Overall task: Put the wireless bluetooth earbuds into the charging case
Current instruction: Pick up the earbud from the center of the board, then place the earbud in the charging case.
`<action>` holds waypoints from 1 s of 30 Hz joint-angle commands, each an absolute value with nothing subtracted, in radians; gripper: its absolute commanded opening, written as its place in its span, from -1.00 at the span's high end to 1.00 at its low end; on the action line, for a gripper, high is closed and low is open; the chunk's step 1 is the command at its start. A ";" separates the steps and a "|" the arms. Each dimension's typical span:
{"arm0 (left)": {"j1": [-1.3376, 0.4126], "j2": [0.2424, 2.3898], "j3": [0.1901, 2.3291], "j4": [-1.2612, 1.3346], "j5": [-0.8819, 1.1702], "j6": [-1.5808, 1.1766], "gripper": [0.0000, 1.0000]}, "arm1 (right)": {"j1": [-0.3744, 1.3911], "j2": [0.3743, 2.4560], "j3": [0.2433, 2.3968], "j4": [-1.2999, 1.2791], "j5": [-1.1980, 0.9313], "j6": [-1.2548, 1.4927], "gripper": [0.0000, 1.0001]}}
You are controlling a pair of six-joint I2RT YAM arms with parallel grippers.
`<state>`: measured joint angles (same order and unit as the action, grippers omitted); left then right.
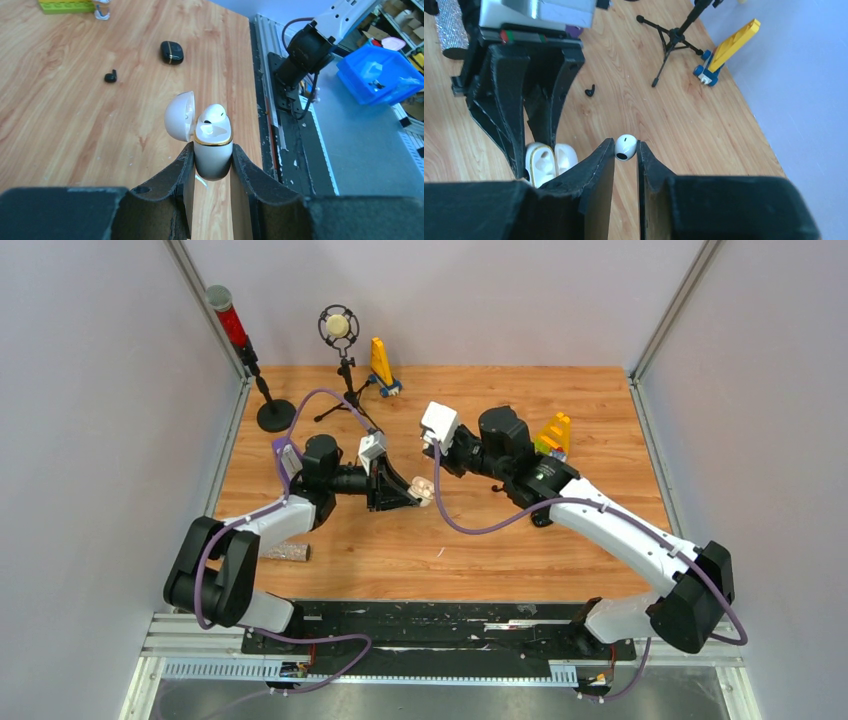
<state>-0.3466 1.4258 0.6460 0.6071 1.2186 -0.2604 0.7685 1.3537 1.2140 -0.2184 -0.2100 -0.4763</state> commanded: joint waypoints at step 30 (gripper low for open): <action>-0.351 1.542 0.802 0.690 1.234 -0.630 0.79 | 0.907 1.346 0.989 0.236 0.209 -0.371 0.72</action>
<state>-0.3534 1.5307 0.7650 0.5938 1.2316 -0.5140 0.9001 1.3296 0.9756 0.1390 0.1066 -0.4118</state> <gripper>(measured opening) 0.344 0.214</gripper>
